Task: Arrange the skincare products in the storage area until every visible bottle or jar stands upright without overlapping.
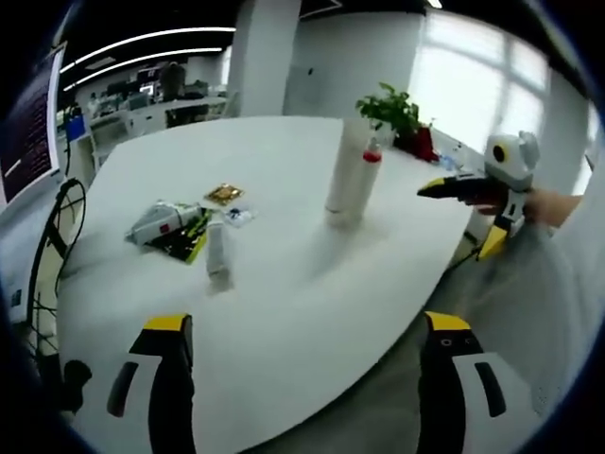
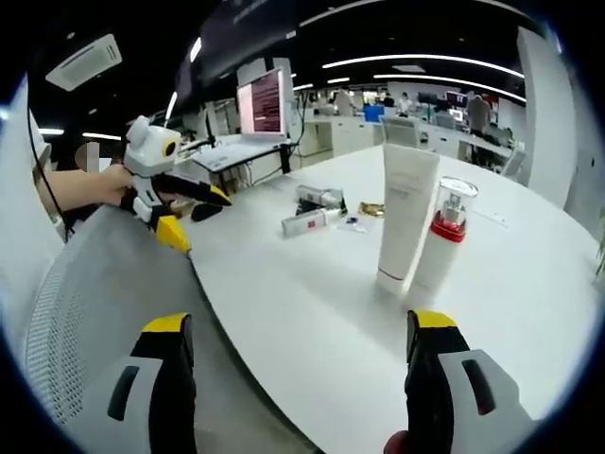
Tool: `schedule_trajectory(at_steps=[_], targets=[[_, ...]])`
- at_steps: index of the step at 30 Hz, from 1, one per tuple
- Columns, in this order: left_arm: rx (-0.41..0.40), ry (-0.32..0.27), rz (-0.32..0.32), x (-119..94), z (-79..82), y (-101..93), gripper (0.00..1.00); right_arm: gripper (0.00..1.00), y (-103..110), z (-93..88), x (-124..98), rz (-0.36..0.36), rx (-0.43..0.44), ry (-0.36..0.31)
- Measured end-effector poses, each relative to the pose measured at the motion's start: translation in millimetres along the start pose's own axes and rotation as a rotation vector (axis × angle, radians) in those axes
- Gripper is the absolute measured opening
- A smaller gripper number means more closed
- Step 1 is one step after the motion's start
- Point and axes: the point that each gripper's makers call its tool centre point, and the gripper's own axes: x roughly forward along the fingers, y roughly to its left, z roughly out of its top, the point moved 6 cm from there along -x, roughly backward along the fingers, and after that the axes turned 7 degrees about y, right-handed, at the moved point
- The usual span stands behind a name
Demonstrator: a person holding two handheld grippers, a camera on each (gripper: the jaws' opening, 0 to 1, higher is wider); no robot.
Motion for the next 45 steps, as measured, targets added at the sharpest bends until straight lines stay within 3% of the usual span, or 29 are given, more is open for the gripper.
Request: schedule_trajectory(at_steps=[5,20,29,45], targets=[[-0.008,0.046,0.019,11,-0.9,12.0,0.92,0.93,-1,-1.1,0,-0.008,0.004,0.007],[-0.019,0.162,0.054,39,16.2,43.3,0.86,0.92,2,-7.3,5,0.002,-0.019,0.074],[-0.013,0.226,0.043,62,27.4,58.6,0.81,0.92,2,-12.2,7,0.002,-0.016,0.105],[0.035,0.366,0.033,99,61.0,84.5,0.64,0.91,-1,-16.7,8,-0.009,-0.006,0.136]])
